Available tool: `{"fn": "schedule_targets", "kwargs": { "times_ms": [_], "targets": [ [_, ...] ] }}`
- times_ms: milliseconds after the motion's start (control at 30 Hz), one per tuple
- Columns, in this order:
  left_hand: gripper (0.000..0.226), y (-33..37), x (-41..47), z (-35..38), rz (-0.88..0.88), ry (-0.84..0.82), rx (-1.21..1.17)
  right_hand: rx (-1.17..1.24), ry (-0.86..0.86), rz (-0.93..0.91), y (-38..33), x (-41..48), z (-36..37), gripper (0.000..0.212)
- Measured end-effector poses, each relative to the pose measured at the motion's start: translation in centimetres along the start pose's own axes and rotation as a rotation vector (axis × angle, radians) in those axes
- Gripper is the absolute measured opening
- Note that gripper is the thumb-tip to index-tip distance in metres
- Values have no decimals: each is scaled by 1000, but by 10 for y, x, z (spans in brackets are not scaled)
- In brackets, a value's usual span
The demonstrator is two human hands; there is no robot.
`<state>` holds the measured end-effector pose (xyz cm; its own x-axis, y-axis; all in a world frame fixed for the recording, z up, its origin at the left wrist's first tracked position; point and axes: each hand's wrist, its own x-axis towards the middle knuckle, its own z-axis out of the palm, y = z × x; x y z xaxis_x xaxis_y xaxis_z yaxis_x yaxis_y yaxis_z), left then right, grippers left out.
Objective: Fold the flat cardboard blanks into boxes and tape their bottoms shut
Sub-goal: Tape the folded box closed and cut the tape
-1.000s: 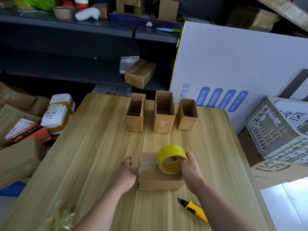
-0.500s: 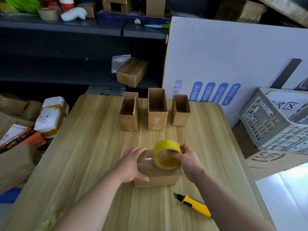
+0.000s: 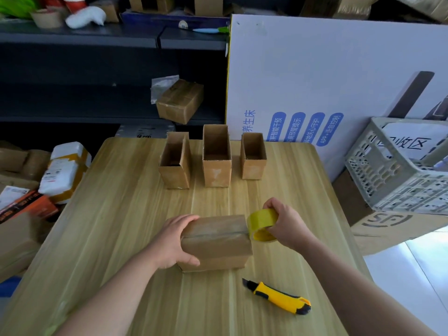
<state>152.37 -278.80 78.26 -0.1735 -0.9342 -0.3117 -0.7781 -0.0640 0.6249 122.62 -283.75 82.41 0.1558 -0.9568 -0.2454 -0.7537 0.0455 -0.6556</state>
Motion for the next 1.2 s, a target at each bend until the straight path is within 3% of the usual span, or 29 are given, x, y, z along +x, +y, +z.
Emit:
{"fn": "schedule_targets", "kwargs": {
  "times_ms": [367, 667, 733, 833, 967, 1033, 1133, 1200],
  "targets": [
    [117, -2, 2, 0, -53, -39, 10, -105, -76, 22, 37, 4, 18, 39],
    [116, 7, 4, -6, -89, -72, 113, -12, -110, 79, 57, 17, 49, 32],
    [110, 14, 7, -14, -108, -59, 272, -18, -117, 63, 54, 18, 51, 30],
    [82, 23, 10, -17, -139, 54, 546, -30, -134, 16, 44, 8, 63, 30],
    [65, 39, 15, 7, -267, 100, 444, 38, -174, -14, 28, -18, 89, 36],
    [71, 43, 23, 19, -313, 101, 363, 45, -199, -34, 27, -24, 97, 40],
    [94, 40, 31, 35, -322, 118, 488, 31, -216, -19, 28, -25, 102, 42],
    [94, 37, 34, 41, -297, 142, 552, 4, -222, -10, 29, -22, 103, 39]
  ]
}}
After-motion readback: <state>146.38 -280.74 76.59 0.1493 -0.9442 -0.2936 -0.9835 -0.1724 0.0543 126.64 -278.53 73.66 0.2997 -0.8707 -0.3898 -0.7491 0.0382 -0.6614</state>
